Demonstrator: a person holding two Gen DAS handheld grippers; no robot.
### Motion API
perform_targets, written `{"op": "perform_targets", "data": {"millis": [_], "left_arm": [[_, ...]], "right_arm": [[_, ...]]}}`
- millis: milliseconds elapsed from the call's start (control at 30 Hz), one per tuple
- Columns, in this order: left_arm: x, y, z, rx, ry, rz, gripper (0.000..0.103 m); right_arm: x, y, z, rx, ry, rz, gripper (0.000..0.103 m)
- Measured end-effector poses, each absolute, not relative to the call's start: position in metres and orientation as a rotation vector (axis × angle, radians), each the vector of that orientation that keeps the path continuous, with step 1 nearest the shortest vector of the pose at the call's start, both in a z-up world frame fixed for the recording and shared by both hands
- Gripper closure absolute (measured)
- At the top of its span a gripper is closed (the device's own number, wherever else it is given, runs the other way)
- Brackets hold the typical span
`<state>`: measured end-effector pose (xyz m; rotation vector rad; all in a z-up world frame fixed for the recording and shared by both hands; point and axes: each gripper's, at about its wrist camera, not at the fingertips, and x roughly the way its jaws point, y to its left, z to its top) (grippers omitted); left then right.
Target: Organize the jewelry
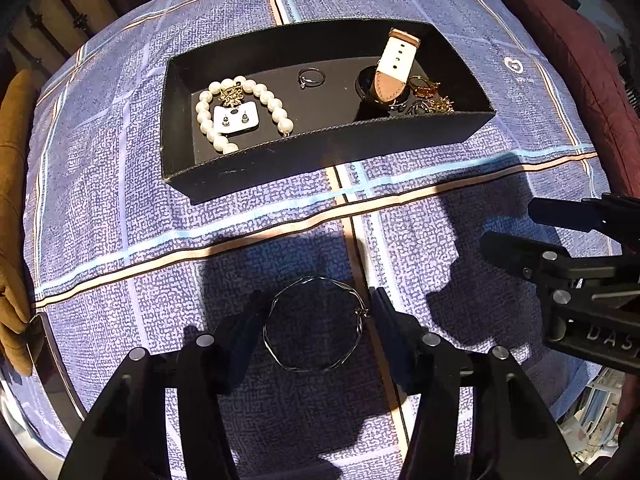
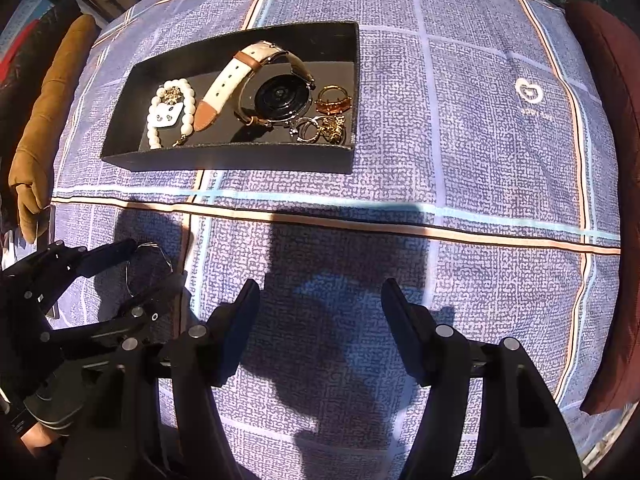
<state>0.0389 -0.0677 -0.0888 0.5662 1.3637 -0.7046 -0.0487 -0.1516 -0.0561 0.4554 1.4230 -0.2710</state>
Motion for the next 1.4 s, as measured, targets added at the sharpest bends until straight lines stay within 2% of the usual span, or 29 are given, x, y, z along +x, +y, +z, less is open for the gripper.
{"op": "perform_targets", "data": {"millis": [367,500,1100,1133,1167,1200,1267,1300,1400], "left_arm": [[0.036,-0.060,-0.082,0.557,1.345,-0.717,0.050],[0.039,-0.047,-0.075,0.529,1.338,-0.711,0.050],[0.045,-0.020,-0.065,0.498,1.344,-0.677,0.050],[0.045,-0.018,-0.064,0.498,1.346,-0.676,0.050],[0.045,-0.017,-0.065,0.496,1.348,-0.674,0.050],[0.045,-0.016,-0.065,0.492,1.351,-0.672,0.050],[0.045,-0.013,-0.065,0.491,1.352,-0.670,0.050],[0.044,-0.012,-0.065,0.491,1.353,-0.669,0.050],[0.041,-0.008,-0.066,0.496,1.354,-0.670,0.050]], "right_arm": [[-0.032,-0.137,-0.058,0.444,1.426,-0.252,0.040],[-0.025,-0.134,-0.056,0.435,1.422,-0.245,0.035],[0.004,-0.112,-0.074,0.380,1.467,-0.210,0.032],[0.006,-0.110,-0.075,0.375,1.472,-0.206,0.035],[0.008,-0.107,-0.077,0.374,1.477,-0.202,0.043],[0.009,-0.105,-0.078,0.369,1.483,-0.201,0.057],[0.010,-0.102,-0.081,0.360,1.492,-0.199,0.063],[0.010,-0.101,-0.081,0.353,1.488,-0.202,0.070],[0.009,-0.100,-0.081,0.360,1.482,-0.213,0.074]]}}
